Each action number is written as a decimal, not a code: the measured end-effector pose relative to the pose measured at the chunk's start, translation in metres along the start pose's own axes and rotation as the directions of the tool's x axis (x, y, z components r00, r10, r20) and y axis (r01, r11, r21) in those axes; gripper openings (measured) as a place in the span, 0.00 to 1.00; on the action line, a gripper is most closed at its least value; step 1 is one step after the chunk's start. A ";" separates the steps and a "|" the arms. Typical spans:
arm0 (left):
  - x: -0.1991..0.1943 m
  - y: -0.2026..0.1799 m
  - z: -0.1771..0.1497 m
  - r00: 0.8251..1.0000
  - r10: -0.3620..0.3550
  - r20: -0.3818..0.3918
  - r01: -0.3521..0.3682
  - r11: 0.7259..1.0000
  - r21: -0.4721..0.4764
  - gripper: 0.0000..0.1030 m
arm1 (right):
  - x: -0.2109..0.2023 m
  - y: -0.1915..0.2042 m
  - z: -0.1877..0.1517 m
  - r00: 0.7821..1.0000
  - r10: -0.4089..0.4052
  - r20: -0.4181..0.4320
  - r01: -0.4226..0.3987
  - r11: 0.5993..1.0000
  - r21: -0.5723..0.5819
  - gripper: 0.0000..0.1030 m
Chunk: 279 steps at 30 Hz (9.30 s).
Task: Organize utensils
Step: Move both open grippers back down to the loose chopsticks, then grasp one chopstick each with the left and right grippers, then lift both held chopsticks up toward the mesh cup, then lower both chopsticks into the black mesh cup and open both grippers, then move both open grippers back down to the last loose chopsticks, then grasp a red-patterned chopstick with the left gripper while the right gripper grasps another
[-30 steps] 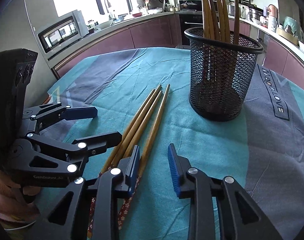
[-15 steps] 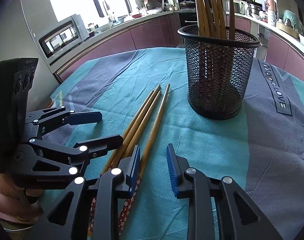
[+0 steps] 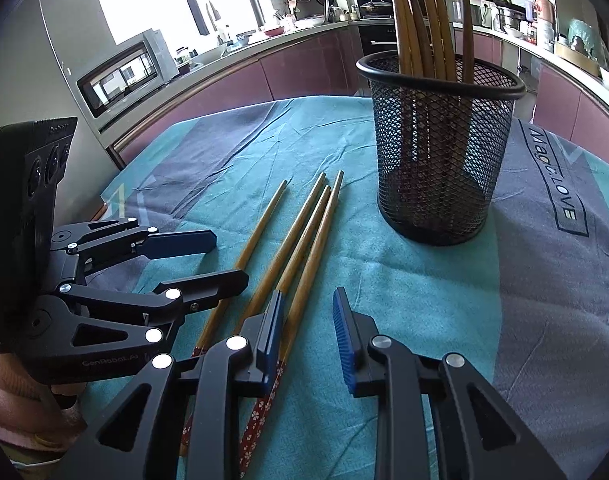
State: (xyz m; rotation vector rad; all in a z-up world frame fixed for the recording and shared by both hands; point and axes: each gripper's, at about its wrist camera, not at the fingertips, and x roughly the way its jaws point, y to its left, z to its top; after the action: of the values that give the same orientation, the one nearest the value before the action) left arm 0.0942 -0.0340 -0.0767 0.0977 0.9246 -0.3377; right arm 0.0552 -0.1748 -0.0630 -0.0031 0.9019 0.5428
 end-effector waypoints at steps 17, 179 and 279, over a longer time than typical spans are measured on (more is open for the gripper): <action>0.008 0.000 0.008 1.000 0.012 0.002 -0.012 1.000 0.008 0.14 | 0.022 0.010 0.019 0.998 -0.061 -0.015 0.060 0.997 -0.044 0.14; -0.087 -0.016 0.116 0.943 -0.075 0.325 0.087 0.996 -0.022 0.51 | -0.083 -0.047 0.092 0.911 -0.086 0.403 0.078 0.996 0.037 0.37; -0.034 -0.028 -0.035 0.998 -0.065 -0.005 0.065 0.998 -0.011 0.10 | -0.002 -0.007 -0.005 1.000 0.017 0.015 -0.018 0.999 0.046 0.19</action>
State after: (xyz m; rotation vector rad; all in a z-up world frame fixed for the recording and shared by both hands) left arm 0.0398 -0.0439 -0.0694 0.0584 0.9359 -0.3924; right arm 0.0533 -0.1827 -0.0661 0.0507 0.9011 0.5372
